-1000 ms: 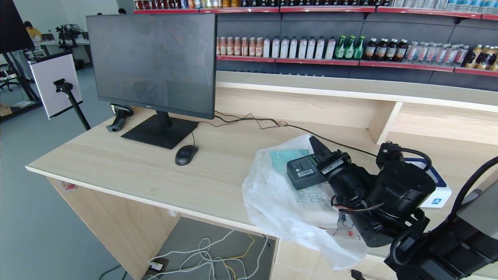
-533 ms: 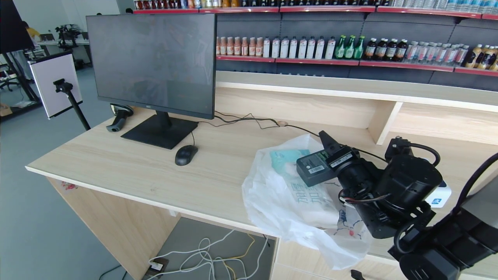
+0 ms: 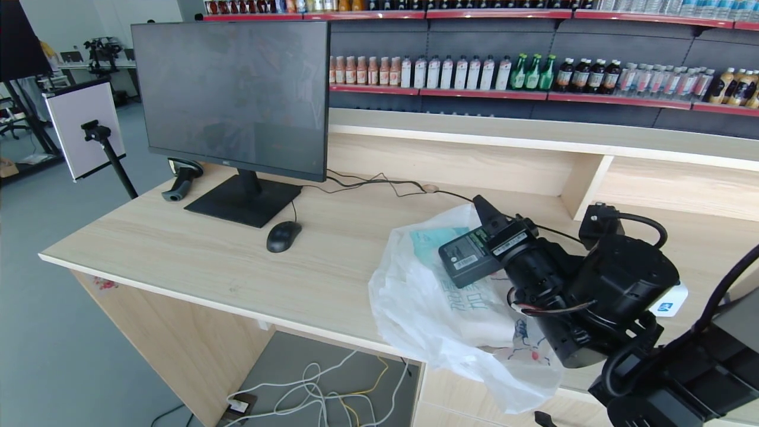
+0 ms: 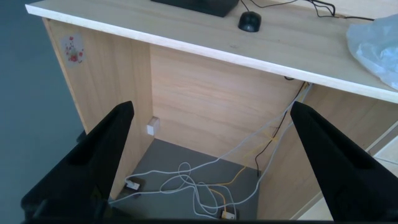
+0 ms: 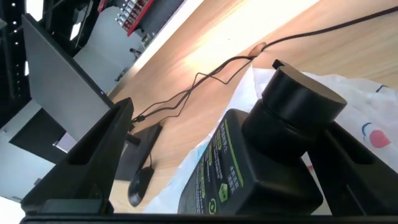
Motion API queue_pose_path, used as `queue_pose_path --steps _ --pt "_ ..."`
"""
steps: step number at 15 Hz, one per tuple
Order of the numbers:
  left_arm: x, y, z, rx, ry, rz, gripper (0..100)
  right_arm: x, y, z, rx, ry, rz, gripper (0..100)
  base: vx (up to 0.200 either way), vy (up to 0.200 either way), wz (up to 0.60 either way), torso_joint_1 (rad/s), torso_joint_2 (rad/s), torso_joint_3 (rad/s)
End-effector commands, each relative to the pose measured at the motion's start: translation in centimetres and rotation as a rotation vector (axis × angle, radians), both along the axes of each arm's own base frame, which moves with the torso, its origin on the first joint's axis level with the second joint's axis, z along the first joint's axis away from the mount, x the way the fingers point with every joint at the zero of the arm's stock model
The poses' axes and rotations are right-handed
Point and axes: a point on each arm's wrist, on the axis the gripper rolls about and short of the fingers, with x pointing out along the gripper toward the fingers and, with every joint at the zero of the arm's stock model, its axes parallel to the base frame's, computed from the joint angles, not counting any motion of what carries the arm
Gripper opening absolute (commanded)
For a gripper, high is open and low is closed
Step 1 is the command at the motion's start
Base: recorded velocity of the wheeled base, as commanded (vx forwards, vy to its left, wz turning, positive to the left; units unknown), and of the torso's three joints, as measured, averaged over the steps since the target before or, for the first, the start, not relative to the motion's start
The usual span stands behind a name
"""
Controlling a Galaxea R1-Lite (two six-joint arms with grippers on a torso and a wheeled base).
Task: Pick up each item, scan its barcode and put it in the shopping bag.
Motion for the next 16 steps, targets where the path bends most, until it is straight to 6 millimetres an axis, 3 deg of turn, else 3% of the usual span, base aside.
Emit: queue_pose_path --steps 1,11,16 --pt "0.0 0.0 0.0 -0.001 -0.001 0.001 100 -0.4 0.9 0.3 0.006 -0.014 0.034 100 0.0 0.0 0.0 0.0 0.0 0.0" --pt "0.0 0.0 0.0 -0.001 -0.001 0.001 100 -0.8 1.7 0.9 0.007 -0.035 0.066 100 0.0 0.0 0.0 0.0 0.0 0.0" --pt "0.0 0.0 0.0 -0.001 -0.001 0.001 100 -0.4 2.0 1.5 0.089 -0.047 0.046 100 0.0 0.0 0.0 0.0 0.0 0.0"
